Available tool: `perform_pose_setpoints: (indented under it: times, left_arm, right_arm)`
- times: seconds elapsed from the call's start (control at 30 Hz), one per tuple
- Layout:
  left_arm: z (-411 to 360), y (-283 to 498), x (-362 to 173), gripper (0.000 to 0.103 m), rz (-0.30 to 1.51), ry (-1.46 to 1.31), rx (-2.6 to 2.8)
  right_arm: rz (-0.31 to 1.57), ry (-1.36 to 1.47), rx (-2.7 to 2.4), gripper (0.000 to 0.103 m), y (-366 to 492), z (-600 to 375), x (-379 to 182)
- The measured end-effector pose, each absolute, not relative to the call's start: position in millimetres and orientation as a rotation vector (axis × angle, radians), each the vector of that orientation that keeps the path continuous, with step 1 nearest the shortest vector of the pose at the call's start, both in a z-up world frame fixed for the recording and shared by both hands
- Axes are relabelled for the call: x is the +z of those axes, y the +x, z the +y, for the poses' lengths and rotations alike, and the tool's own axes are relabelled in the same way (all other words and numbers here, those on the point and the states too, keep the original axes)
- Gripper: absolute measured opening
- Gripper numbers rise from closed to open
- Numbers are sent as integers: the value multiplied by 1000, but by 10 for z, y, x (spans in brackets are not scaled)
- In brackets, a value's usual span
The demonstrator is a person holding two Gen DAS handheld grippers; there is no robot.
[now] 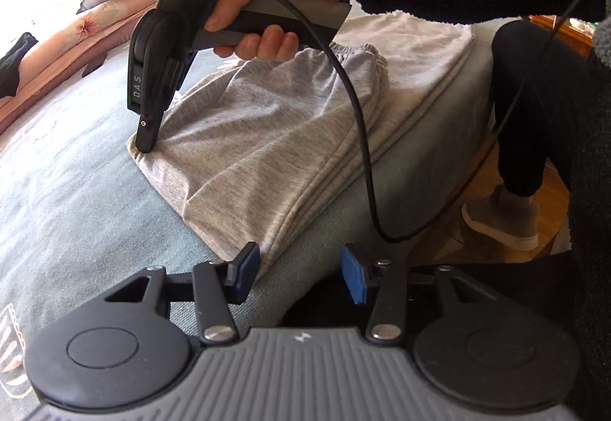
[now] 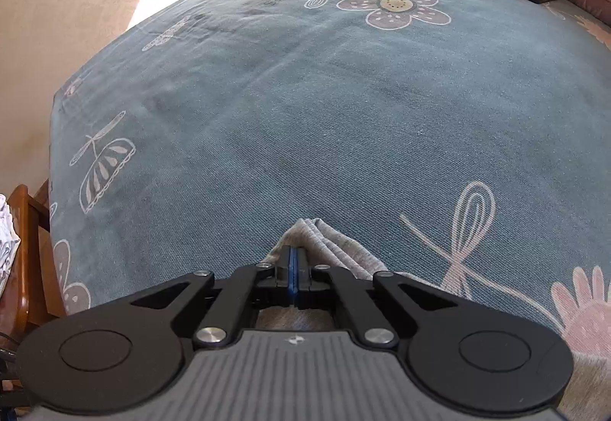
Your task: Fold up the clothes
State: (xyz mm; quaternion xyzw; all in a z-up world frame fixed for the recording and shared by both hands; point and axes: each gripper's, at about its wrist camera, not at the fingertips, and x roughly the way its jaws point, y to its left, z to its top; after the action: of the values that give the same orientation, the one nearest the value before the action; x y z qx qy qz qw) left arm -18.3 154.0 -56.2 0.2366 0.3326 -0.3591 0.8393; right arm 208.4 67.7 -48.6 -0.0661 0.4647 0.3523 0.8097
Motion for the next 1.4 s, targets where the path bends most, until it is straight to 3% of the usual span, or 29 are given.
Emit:
perform_pose_setpoints:
  times: [0.1, 0.2, 0.37, 0.43, 0.5, 0.57, 0.67, 0.93, 1.1, 1.2, 1.4]
  left_arm:
    - [1565, -163, -425, 51, 616, 452, -732]
    - [1507, -59, -434, 57, 600, 403, -735]
    - [1409, 148, -687, 57, 747, 354, -711]
    - [1470, 41, -711, 60, 758, 317, -689]
    - [1487, -64, -679, 62, 772, 314, -688]
    - [1480, -115, -612, 62, 766, 356, -694]
    - [1553, -91, -480, 63, 722, 295, -696]
    - [1550, 281, -522, 68, 661, 176, -662]
    - [1519, 381, -525, 70, 646, 120, -678]
    - [1434, 470, -715, 70, 743, 139, -679]
    - [1442, 354, -822, 72, 724, 136, -660]
  right_arm:
    - [960, -171, 763, 17, 1877, 626, -327]
    - [967, -196, 801, 20, 1723, 553, -255]
    - [1006, -236, 779, 20, 1766, 617, -484]
    - [991, -216, 746, 15, 1868, 637, -555]
    - [986, -166, 716, 1, 1997, 635, -568]
    - [992, -123, 699, 0, 2091, 625, -556]
    - [959, -129, 757, 14, 1918, 553, -390]
    - [945, -243, 891, 14, 1406, 523, -255]
    - [884, -178, 837, 22, 1791, 485, -153]
    - [910, -152, 827, 22, 2071, 555, -215]
    - [906, -198, 758, 22, 2316, 475, -282]
